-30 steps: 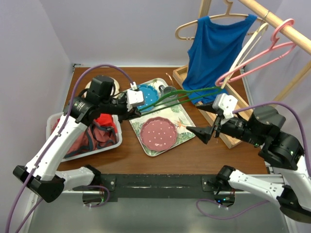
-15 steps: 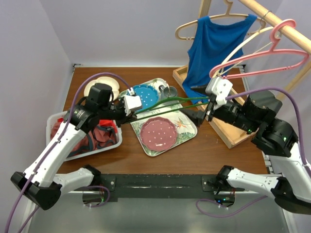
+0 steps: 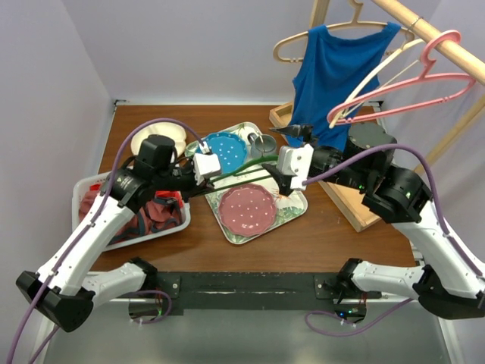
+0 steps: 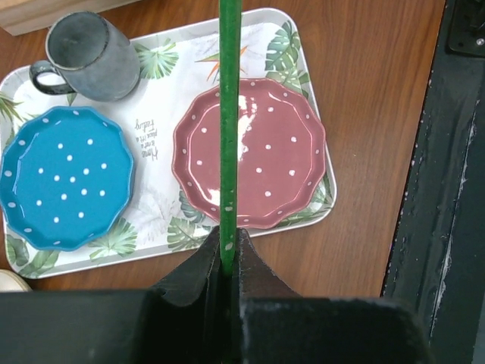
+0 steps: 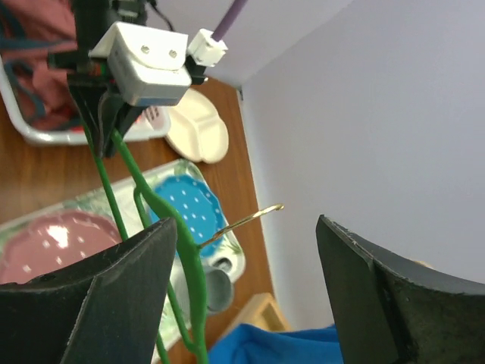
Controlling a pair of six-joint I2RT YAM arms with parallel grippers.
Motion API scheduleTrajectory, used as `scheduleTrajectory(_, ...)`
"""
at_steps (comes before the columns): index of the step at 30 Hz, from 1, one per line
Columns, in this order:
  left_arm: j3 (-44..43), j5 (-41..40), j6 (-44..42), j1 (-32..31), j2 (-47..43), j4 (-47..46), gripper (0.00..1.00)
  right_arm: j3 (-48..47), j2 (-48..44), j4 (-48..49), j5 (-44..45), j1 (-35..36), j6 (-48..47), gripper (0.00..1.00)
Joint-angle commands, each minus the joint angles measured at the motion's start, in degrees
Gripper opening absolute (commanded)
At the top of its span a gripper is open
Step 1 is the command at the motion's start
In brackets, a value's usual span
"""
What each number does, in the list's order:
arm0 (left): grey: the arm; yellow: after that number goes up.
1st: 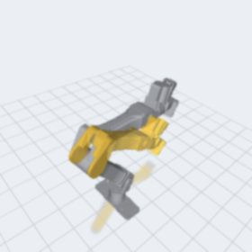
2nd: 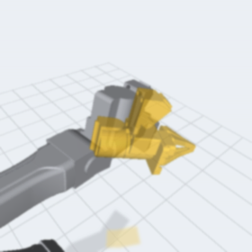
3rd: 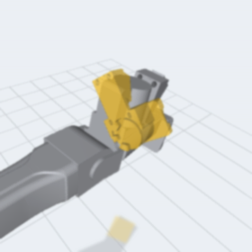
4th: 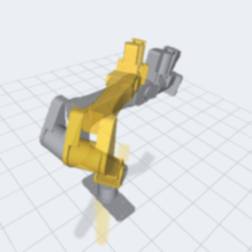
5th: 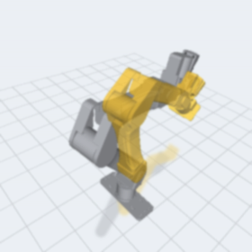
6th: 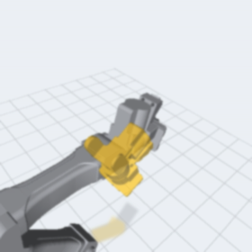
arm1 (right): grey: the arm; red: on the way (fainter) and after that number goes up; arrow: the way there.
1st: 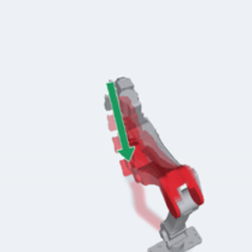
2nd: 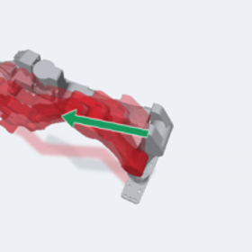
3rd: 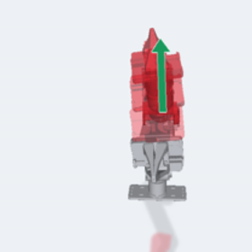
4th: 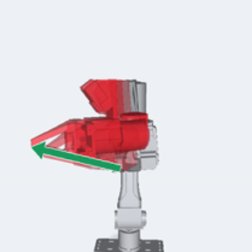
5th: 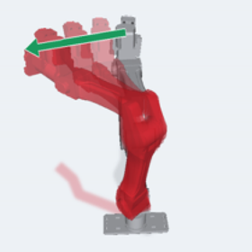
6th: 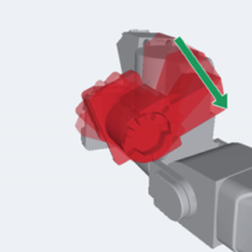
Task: Remove the tank top from the hanger
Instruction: Place the hanger at the clothesline.
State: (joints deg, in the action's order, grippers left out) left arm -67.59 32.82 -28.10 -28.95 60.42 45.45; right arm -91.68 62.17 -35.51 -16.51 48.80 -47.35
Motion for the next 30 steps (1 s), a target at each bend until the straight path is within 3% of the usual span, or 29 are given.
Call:
scheduleTrajectory(1,-2.63,0.85,-0.12,0.03,1.63,-1.16,0.0,-5.17,2.42,-8.52,1.91,0.16,-19.43,0.75)
scheduleTrajectory(12,-2.63,-0.12,-0.82,0.03,3.12,-1.07,0.0,-10.54,7.17,-17.31,13.87,0.07,-33.31,0.68)
scheduleTrajectory(18,-3.33,-0.04,-0.47,0.12,4.79,-0.72,0.0,-1.49,2.34,-6.95,10.54,0.16,-39.39,0.66)
scheduleTrajectory(30,-3.16,1.28,-0.12,0.03,6.29,-0.98,0.0,-4.2,5.93,-10.53,8.33,0.34,-41.59,0.58)
